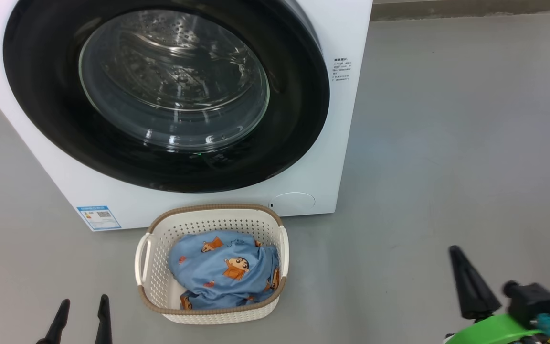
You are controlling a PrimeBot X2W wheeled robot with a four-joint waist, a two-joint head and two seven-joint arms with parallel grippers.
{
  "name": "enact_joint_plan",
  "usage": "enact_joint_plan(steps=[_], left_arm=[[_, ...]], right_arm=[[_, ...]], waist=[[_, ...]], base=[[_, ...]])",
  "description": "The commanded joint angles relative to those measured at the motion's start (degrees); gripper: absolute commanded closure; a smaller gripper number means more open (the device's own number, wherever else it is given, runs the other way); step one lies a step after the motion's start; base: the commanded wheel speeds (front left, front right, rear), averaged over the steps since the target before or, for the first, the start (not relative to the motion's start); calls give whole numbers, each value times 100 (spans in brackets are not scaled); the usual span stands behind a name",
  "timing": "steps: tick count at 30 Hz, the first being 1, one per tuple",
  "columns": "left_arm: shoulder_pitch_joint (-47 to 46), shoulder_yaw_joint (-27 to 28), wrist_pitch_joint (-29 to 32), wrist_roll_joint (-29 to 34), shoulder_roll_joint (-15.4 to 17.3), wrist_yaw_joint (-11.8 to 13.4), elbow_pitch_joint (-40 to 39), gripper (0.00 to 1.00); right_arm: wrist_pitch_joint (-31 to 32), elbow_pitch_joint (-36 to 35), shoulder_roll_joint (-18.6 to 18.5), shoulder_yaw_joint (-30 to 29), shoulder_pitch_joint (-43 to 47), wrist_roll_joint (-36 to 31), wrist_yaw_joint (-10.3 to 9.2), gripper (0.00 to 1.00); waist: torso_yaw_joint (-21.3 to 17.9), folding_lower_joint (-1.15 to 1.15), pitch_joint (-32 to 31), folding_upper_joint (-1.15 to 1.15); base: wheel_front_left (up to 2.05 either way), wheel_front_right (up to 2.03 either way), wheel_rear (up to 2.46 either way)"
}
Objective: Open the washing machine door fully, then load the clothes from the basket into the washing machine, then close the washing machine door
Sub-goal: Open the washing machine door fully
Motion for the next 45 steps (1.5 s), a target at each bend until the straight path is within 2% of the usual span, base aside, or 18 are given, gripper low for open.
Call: enact_joint_plan(steps=[1,10,14,15,16,21,25,32,36,45], left_arm=[[-147,200,-52,-45,65,-9,-120,0],[-98,129,-52,-122,63,-9,-161,0],[-130,72,-52,-175,63,-9,-193,0],[-130,72,-52,-175,63,-9,-193,0],[-146,52,-52,-190,63,-9,-205,0],[-234,-61,-52,-271,63,-9,-257,0],[-286,-177,-52,-300,63,-9,-298,0],[-397,-384,-52,-392,66,-9,-406,0],[-444,-470,-52,-446,108,-9,-455,0],[-466,-568,-52,-558,197,-9,-545,0]], right_arm=[[-69,-128,-17,55,-105,375,9,100],[-69,273,5,-211,-367,3744,9,100],[-69,494,-4,-257,-625,4845,9,100],[-69,494,-4,-257,-625,4845,9,100],[-69,559,-35,-281,-703,5146,9,100],[-48,862,-538,-230,-1046,6635,9,100],[112,1023,-931,-280,-1248,7477,9,100],[602,1148,-1364,-466,-1685,8229,9,100],[888,1193,-1527,-550,-1975,8394,9,100],[1421,1123,-1649,-772,-2588,8555,9,100]], waist=[[1,0,3,0],[82,0,117,0],[184,0,274,0],[184,0,274,0],[220,0,318,0],[438,0,520,0],[611,0,664,0],[870,0,1011,0],[985,0,1204,0],[1164,0,1576,0]], base=[[0,0,0],[0,0,0],[0,0,0],[0,0,0],[0,0,0],[0,0,0],[0,0,0],[0,0,0],[0,0,0],[0,0,0]])
